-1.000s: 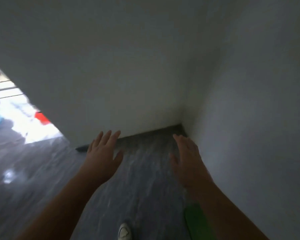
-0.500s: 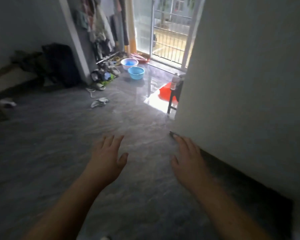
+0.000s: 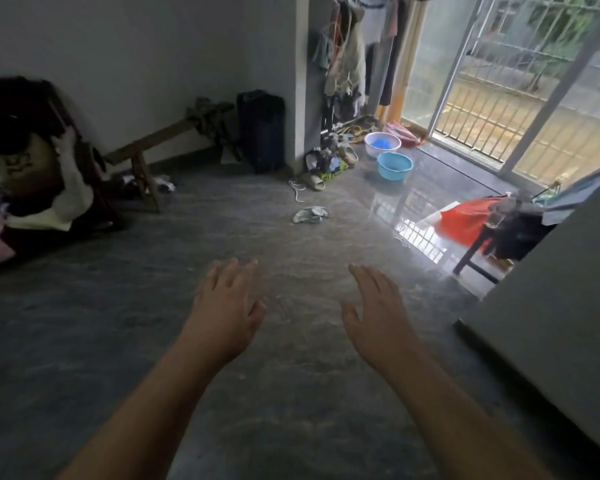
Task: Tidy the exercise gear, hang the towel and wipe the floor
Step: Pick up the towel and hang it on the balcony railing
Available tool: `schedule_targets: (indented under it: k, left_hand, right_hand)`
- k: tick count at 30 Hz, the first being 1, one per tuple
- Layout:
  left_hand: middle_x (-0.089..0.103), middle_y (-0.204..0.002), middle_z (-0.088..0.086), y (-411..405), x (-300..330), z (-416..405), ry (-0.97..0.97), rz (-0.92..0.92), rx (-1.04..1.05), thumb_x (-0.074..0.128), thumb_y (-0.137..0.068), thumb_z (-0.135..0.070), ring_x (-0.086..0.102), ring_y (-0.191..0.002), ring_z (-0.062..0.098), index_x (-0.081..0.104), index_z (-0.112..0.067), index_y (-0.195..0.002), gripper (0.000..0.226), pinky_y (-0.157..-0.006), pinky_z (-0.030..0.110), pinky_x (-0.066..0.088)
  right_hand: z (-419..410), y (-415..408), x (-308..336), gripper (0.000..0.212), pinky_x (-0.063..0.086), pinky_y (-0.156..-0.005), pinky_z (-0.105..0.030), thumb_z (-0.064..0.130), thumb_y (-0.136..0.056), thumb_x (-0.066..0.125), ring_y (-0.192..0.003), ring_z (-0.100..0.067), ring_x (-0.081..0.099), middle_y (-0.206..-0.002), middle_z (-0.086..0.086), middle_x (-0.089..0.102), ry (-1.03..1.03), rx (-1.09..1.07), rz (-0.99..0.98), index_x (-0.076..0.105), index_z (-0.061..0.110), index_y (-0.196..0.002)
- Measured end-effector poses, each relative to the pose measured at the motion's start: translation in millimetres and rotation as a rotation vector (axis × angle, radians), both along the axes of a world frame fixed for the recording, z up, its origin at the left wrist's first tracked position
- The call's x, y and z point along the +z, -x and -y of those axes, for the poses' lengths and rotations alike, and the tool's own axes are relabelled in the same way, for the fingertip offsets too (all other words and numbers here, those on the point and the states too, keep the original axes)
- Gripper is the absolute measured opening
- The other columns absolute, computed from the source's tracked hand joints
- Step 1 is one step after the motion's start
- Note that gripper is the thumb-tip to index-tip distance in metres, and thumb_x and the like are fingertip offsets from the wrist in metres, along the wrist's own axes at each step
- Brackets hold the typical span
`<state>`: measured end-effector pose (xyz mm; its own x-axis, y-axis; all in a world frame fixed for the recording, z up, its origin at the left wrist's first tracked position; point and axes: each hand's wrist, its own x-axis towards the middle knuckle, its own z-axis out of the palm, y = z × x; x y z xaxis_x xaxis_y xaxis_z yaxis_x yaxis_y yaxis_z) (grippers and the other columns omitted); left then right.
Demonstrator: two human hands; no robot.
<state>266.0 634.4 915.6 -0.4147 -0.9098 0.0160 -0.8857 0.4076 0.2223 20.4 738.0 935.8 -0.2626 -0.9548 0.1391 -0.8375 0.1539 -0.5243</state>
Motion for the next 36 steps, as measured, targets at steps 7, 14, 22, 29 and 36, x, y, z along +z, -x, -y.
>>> schedule_targets:
  k: [7, 14, 22, 29, 36]
  left_hand:
    - [0.027, -0.16, 0.013, 43.0, -7.3, 109.9, -0.047, -0.056, 0.057, 0.021, -0.081, -0.064, 0.015, -0.149, 0.033, 0.02, -0.027, -0.155, 0.083, -0.122, 0.047, 0.014]
    - [0.032, -0.157, 0.015, 117.3, -10.2, 264.9, -0.011, -0.021, 0.067, 0.017, -0.08, -0.063, 0.019, -0.148, 0.034, 0.025, -0.023, -0.154, 0.084, -0.121, 0.046, 0.016]
    - [0.028, -0.159, 0.014, 166.0, -10.6, 420.9, -0.054, -0.046, 0.144, 0.025, -0.083, -0.062, 0.015, -0.149, 0.035, 0.024, -0.025, -0.154, 0.08, -0.121, 0.048, 0.017]
    - [0.018, -0.162, 0.013, 200.8, -39.6, 580.0, -0.144, -0.1, 0.157, 0.046, -0.098, -0.045, 0.009, -0.149, 0.036, 0.016, -0.026, -0.156, 0.068, -0.121, 0.046, 0.013]
    - [0.009, -0.164, 0.009, 242.4, -59.3, 790.5, -0.22, -0.021, 0.069, 0.045, -0.098, -0.045, 0.007, -0.15, 0.035, 0.009, -0.03, -0.156, 0.07, -0.12, 0.047, 0.014]
  right_hand:
    - [107.4, 54.5, -24.7, 0.06, 0.024, -0.119, -0.043, 0.036, -0.092, 0.048, -0.144, -0.026, 0.028, -0.154, -0.005, 0.038, -0.032, -0.014, 0.016, 0.036, 0.024, -0.15]
    - [266.1, 131.6, -36.7, 0.061, 0.022, -0.12, -0.043, 0.032, -0.094, 0.055, -0.146, -0.025, 0.021, -0.157, -0.004, 0.032, -0.053, 0.016, 0.053, 0.034, 0.025, -0.151]
    - [453.4, 188.2, -23.0, 0.062, 0.02, -0.119, -0.04, 0.032, -0.094, 0.055, -0.145, -0.024, 0.021, -0.158, -0.004, 0.03, -0.094, 0.111, 0.023, 0.033, 0.023, -0.151]
    - [614.7, 209.3, -40.1, 0.062, 0.021, -0.118, -0.038, 0.031, -0.092, 0.056, -0.143, -0.023, 0.022, -0.155, -0.003, 0.033, -0.112, 0.141, 0.004, 0.034, 0.024, -0.15]
    - [801.3, 226.2, -59.8, 0.068, 0.014, -0.12, -0.037, 0.038, -0.096, 0.05, -0.152, -0.017, 0.005, -0.165, 0.005, 0.015, -0.205, 0.104, 0.015, 0.019, 0.028, -0.156]
